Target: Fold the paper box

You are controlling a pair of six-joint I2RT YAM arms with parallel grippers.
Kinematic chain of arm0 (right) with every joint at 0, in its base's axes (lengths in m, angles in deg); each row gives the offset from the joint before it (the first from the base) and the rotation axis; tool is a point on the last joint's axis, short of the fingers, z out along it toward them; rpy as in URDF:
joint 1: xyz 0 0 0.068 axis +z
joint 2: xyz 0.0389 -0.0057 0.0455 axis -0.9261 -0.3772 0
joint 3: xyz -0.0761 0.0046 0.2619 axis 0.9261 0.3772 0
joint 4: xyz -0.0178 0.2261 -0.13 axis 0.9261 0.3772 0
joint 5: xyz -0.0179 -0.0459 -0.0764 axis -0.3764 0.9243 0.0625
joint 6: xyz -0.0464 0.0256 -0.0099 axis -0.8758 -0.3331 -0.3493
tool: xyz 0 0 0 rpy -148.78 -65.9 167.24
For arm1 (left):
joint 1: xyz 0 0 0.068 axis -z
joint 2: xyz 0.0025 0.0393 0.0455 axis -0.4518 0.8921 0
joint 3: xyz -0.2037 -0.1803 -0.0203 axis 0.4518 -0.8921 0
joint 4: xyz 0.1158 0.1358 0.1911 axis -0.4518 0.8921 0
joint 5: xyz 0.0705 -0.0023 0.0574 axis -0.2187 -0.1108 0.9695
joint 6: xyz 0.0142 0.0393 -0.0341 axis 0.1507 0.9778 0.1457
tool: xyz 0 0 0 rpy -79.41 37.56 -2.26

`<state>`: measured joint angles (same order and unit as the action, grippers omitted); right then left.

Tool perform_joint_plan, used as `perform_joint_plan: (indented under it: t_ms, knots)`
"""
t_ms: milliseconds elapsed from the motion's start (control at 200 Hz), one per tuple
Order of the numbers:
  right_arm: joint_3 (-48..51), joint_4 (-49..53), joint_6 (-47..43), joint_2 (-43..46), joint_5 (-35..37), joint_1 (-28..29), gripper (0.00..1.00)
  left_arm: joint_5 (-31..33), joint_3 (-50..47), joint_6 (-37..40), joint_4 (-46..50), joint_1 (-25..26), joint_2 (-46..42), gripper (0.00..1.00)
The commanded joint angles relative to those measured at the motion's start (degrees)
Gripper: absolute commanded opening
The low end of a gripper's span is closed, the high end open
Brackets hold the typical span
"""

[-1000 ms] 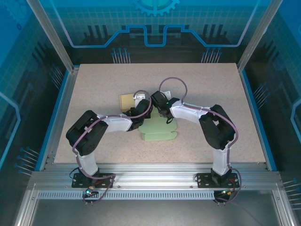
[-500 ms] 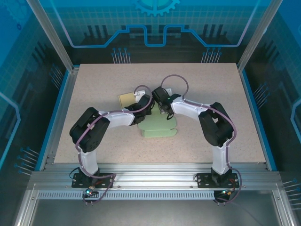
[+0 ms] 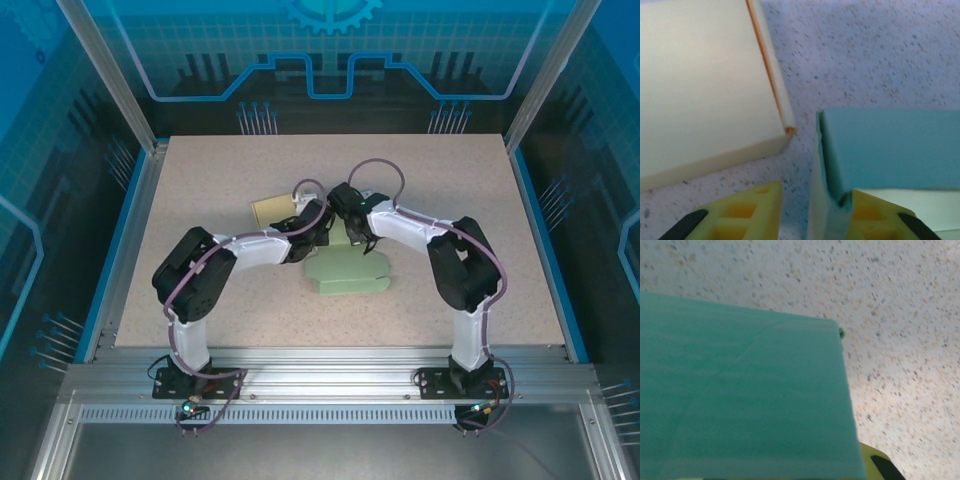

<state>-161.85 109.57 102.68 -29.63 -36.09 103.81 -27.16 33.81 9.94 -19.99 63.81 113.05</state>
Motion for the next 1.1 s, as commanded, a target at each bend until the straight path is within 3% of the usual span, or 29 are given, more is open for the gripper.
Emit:
perform_joint_plan:
  t_ms: [0,80,205,295,435,725,950,1091]
  knots:
    - [1.68,10.60,-3.69,0.99,-1.40,0.68,0.00,-1.43,2.00,0.30,3.52,1.34,-1.01,0.29]
    - [1.41,11.92,-4.27,1.60,-2.91,0.64,0.00,-2.84,1.61,0.29,4.37,1.34,-1.87,0.29]
    - [0.51,14.46,-6.36,1.40,-4.33,0.54,0.00,-9.02,-0.42,0.02,2.66,1.47,-4.44,0.39]
    - [-0.50,15.78,-7.88,0.28,-5.20,0.34,0.00,-12.32,-0.13,0.15,3.02,1.78,-4.93,0.37]
    - [-2.15,17.42,-8.38,-2.23,-4.68,-0.09,0.00,-9.48,0.59,0.82,6.24,2.03,-2.77,0.25]
    - [-6.84,21.57,-8.82,-8.99,-0.75,-0.50,0.00,-7.93,0.65,0.49,8.20,2.07,0.02,0.14]
    - [-12.80,29.16,-6.68,-18.61,10.91,-0.79,0.00,-6.88,2.72,0.99,9.84,1.89,2.18,0.13]
    - [-13.04,28.01,-7.69,-20.56,8.97,-1.16,0.01,-6.86,4.44,1.22,11.03,1.66,3.71,0.13]
